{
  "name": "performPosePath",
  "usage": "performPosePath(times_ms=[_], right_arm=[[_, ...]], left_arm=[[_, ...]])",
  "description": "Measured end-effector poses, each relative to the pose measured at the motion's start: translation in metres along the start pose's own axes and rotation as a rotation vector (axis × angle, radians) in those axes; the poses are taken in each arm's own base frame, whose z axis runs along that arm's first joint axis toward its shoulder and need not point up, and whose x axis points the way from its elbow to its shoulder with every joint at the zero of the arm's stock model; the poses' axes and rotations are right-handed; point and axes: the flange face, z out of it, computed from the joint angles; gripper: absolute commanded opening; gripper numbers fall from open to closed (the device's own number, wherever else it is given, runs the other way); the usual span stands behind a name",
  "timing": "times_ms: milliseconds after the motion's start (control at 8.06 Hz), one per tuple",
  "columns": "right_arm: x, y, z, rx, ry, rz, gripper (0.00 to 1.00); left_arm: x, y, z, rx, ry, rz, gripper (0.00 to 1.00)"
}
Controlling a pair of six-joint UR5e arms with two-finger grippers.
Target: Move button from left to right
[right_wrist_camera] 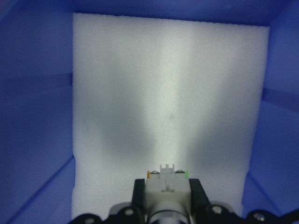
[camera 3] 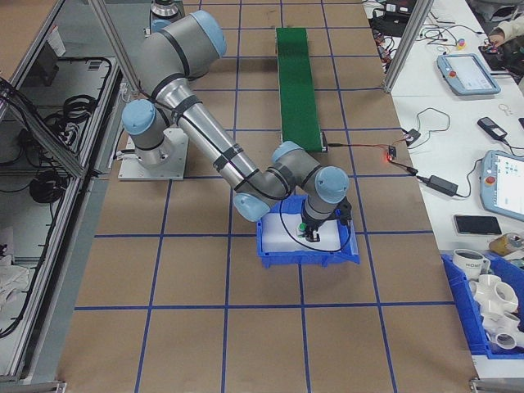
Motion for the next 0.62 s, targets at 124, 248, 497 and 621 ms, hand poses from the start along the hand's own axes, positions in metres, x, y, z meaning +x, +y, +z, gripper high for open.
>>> performPosePath(times_ms=[124, 248, 497, 621], right_arm=[[0.000, 0.002, 0.007, -0.010, -0.009, 0.029, 0.19], [-0.001, 0.003, 0.013, -0.016, -0.019, 0.043, 0.27], [-0.001, 0.003, 0.024, -0.024, -0.034, 0.042, 0.36], [-0.001, 0.002, 0.026, -0.022, -0.034, 0.029, 0.49]], left_arm=[[0.000, 0.000, 0.000, 0.000, 0.000, 0.000, 1.00], [0.000, 0.000, 0.000, 0.000, 0.001, 0.000, 1.00], [0.000, 0.000, 0.000, 0.000, 0.000, 0.001, 1.00], [0.000, 0.000, 0.000, 0.000, 0.000, 0.001, 1.00]])
